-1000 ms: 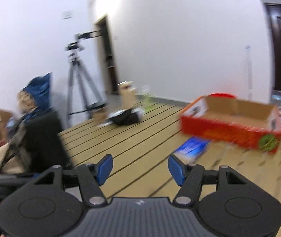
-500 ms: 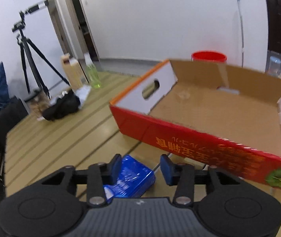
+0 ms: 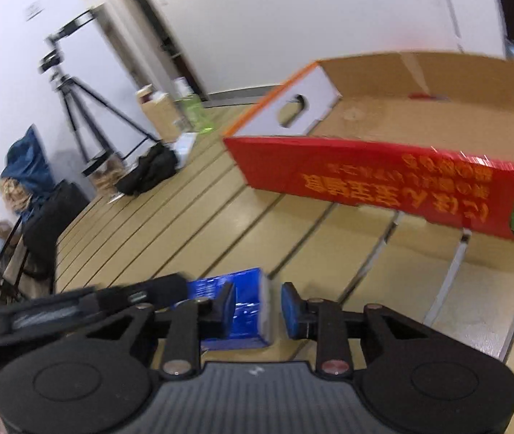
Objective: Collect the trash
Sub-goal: 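Close both tools on the blue tissue pack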
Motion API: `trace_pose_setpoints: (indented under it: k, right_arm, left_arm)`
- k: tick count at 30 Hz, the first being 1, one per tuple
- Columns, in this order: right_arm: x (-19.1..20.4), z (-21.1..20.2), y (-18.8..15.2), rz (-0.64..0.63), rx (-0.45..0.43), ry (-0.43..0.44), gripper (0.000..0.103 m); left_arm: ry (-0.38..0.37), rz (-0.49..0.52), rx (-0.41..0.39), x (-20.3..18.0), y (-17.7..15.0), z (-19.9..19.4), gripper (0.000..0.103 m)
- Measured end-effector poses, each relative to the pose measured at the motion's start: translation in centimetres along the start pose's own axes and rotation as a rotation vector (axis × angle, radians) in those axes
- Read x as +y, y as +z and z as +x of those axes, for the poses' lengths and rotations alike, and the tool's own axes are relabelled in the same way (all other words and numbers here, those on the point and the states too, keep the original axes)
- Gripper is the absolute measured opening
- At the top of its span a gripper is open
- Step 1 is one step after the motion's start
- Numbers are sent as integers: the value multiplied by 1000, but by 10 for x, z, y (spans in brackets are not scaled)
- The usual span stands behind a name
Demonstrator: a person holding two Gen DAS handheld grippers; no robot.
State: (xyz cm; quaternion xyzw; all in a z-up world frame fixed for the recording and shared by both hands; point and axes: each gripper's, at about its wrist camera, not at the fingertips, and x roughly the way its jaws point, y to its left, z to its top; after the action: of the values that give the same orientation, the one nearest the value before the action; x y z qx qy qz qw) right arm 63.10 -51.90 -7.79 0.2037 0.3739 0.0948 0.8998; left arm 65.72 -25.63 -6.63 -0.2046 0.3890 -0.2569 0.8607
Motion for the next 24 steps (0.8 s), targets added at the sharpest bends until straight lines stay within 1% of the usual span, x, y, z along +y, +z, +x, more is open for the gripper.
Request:
trace_pose_setpoints:
  k: [1,2,3,4,5,6,7,8,10,12,16,20,24]
  right_arm:
    - [-3,3,0,14,-2,5,28]
    - [-4,7,-2,28,2,30,28]
    - [-6,11,-3,42,9,45,28]
    - [-7,12,-4,48,5,60,25]
    - [-8,14,-4,56,2,72,23]
    - [-8,16,-5,71,1,79,22]
    - [-7,16,-6,72,-7,68,21]
    - [-4,15,-8,64,-15,53,18]
    - [1,11,-9,64,-22,32,15]
    - [8,2,-12,55,-29,32,14]
    - [37,-29,-21,37,-75,56,13]
    - [87,-56,-37,-18,-119,73,13]
    - [139,-72,-62,-41,-123,140,13]
  left_arm:
    - [-5,0,2,0,-2,-2,57]
    - [-2,7,17,-2,-4,-3,57]
    - [1,19,37,-4,-6,-1,51]
    - [-7,34,55,-7,-8,2,37]
    - [-5,44,71,-9,-10,6,33]
    - [25,56,63,-12,-12,8,30]
    - [30,64,47,-13,-13,7,26]
    - [42,65,45,-13,-13,6,24]
    - [51,62,48,-13,-13,0,19]
    - [43,59,38,-12,-13,-13,18]
    - [21,70,-18,-10,-14,-62,18]
    - [24,92,-68,-1,-21,-123,18]
    - [42,98,-119,24,-40,-191,18]
